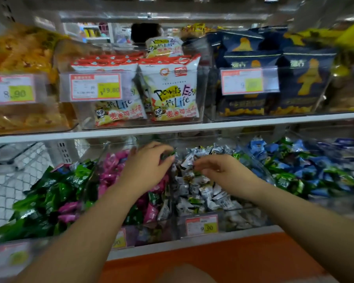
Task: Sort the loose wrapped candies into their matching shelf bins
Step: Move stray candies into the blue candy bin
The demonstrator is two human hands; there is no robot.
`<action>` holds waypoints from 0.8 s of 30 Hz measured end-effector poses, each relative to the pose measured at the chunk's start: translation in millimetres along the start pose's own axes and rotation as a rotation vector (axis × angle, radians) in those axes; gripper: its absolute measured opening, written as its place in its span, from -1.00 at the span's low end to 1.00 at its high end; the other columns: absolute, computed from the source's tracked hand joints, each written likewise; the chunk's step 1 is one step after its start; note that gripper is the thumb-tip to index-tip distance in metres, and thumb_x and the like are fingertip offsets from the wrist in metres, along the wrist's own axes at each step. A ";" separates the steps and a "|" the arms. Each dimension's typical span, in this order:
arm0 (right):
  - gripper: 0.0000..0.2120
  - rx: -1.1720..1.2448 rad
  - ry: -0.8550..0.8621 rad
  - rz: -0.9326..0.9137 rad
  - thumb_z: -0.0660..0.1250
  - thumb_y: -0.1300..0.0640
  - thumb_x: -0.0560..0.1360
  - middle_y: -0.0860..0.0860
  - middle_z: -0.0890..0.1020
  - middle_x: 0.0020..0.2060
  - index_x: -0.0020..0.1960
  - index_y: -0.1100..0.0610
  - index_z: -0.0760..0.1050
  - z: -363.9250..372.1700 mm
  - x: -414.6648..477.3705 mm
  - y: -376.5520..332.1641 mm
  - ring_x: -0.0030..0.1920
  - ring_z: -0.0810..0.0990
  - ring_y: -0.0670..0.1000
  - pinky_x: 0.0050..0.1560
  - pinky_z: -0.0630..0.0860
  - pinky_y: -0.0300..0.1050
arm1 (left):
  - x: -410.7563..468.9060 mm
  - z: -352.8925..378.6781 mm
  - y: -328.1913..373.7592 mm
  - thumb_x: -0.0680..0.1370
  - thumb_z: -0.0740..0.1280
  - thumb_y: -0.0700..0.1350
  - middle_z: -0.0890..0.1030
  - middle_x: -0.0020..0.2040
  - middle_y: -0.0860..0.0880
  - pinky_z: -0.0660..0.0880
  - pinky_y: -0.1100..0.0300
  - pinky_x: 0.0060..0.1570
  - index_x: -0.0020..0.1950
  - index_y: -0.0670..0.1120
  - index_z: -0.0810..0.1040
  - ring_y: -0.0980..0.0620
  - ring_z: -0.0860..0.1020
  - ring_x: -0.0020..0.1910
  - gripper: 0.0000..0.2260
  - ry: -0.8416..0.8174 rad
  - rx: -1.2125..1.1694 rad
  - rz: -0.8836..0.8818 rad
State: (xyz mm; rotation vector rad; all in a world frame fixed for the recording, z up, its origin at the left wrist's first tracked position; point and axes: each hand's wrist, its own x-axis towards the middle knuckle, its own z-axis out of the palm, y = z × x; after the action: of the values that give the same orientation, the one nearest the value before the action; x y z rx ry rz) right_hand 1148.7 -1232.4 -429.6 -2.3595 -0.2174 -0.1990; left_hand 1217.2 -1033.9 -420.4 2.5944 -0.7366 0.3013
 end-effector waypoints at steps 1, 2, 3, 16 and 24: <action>-0.73 -0.011 0.020 0.003 0.21 0.23 0.59 -0.18 0.59 0.04 0.24 0.03 0.51 -7.9 -6.6 4.9 0.07 0.55 -0.22 0.07 0.47 -0.45 | 5.5 4.3 17.8 0.61 0.16 0.10 0.45 0.29 0.09 0.41 -0.03 0.23 0.31 0.11 0.46 0.05 0.48 0.15 -0.70 -0.029 -0.032 0.048; -0.73 -0.017 0.045 0.013 0.20 0.23 0.60 -0.18 0.59 0.02 0.24 0.03 0.52 -16.7 -13.5 11.6 0.06 0.55 -0.22 0.05 0.47 -0.47 | 11.1 9.8 35.7 0.61 0.16 0.10 0.46 0.27 0.10 0.45 0.02 0.16 0.30 0.11 0.47 0.07 0.49 0.12 -0.71 -0.054 -0.058 0.093; -0.74 -0.019 0.077 0.026 0.20 0.23 0.60 -0.18 0.59 0.00 0.23 0.05 0.53 -26.2 -21.2 19.5 0.05 0.56 -0.21 0.06 0.48 -0.45 | 16.6 16.3 53.2 0.61 0.17 0.10 0.47 0.27 0.10 0.47 0.07 0.12 0.29 0.12 0.47 0.08 0.50 0.11 -0.72 -0.072 -0.082 0.131; -0.83 0.040 0.782 0.356 0.27 0.26 0.55 0.05 0.64 -0.07 0.07 0.11 0.58 -128.8 -111.2 181.7 -0.04 0.58 0.00 0.04 0.49 -0.08 | 87.3 123.0 202.4 0.63 0.21 -0.07 0.49 0.10 0.09 0.40 0.18 0.09 0.23 0.01 0.52 0.11 0.46 0.07 -0.79 -0.223 -0.307 0.295; -0.70 -0.133 0.691 0.483 0.29 0.17 0.54 0.04 0.52 0.27 0.27 0.08 0.52 -164.0 -122.4 226.5 0.24 0.49 0.09 0.21 0.40 -0.11 | 148.7 175.3 270.9 0.60 0.26 -0.06 0.42 0.35 0.01 0.23 0.30 0.14 0.33 0.03 0.46 0.05 0.38 0.32 -0.70 -0.346 -0.159 0.513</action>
State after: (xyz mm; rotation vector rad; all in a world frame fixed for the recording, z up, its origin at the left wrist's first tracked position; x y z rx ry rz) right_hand 1065.0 -1519.5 -490.8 -2.2428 0.7037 -0.7792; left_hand 1210.5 -1388.8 -437.1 2.2948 -1.4849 -0.0652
